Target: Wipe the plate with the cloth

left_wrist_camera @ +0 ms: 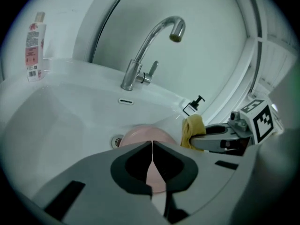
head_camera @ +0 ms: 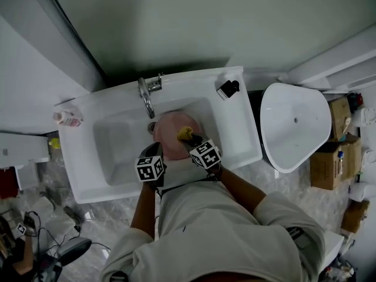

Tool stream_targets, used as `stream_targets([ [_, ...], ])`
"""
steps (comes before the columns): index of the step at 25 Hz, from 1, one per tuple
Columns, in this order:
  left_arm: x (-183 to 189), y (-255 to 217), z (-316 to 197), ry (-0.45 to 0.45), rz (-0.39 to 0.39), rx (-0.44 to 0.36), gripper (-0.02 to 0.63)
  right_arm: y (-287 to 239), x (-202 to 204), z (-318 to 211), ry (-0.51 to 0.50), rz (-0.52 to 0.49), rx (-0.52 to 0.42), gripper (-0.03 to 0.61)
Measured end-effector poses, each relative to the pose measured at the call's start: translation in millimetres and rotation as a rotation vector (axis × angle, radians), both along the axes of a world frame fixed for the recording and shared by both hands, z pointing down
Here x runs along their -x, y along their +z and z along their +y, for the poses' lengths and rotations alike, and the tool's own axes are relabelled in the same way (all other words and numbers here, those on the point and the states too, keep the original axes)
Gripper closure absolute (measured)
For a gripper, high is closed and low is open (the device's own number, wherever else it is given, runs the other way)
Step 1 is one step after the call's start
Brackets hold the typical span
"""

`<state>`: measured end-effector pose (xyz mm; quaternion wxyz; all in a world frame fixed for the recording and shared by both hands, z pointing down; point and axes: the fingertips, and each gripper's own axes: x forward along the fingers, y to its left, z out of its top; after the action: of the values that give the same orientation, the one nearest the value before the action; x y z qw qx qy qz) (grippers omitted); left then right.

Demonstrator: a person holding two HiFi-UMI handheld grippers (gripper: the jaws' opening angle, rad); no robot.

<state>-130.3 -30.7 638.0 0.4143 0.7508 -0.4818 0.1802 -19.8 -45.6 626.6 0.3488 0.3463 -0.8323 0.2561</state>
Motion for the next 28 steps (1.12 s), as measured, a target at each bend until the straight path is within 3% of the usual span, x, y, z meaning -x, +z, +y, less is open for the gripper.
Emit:
stream_targets([
  [5, -23.0, -25.9, 2.4, -0.018, 0.07, -0.036, 0.592, -20.2, -18.0, -1.9, 0.109, -0.001, -0.079, 0.472],
  [8, -28.8, -46.3, -2.3, -0.004, 0.026, -0.087, 0.592, -39.8, -27.0, -7.6, 0.15, -0.024, -0.126, 0.472],
  [11, -27.2, -80.2, -10.9, -0.007, -0.066, -0.211, 0.592, -71.2, -36.5, -16.4, 0.166, -0.057, -0.205, 0.472],
  [14, -21.8, -120.2, -22.1, -0.039, -0.116, -0.326, 0.592, -113.4, -41.9, -30.8, 0.16, -0.111, -0.305, 0.472],
  [19, -28.9, -177.6, -23.9, -0.095, -0.168, -0.432, 0.591, -185.2, -51.4, -37.5, 0.113, -0.17, -0.461, 0.472],
  [23, -37.0, -224.4, -23.4, -0.18, -0.167, -0.519, 0.591, -230.3, -62.5, -42.0, 0.09, -0.217, -0.525, 0.472],
  [28, -49.1, -280.2, -35.7, -0.209, -0.169, -0.646, 0.591, -285.9, -72.0, -46.1, 0.08, -0.295, -0.61, 0.472],
])
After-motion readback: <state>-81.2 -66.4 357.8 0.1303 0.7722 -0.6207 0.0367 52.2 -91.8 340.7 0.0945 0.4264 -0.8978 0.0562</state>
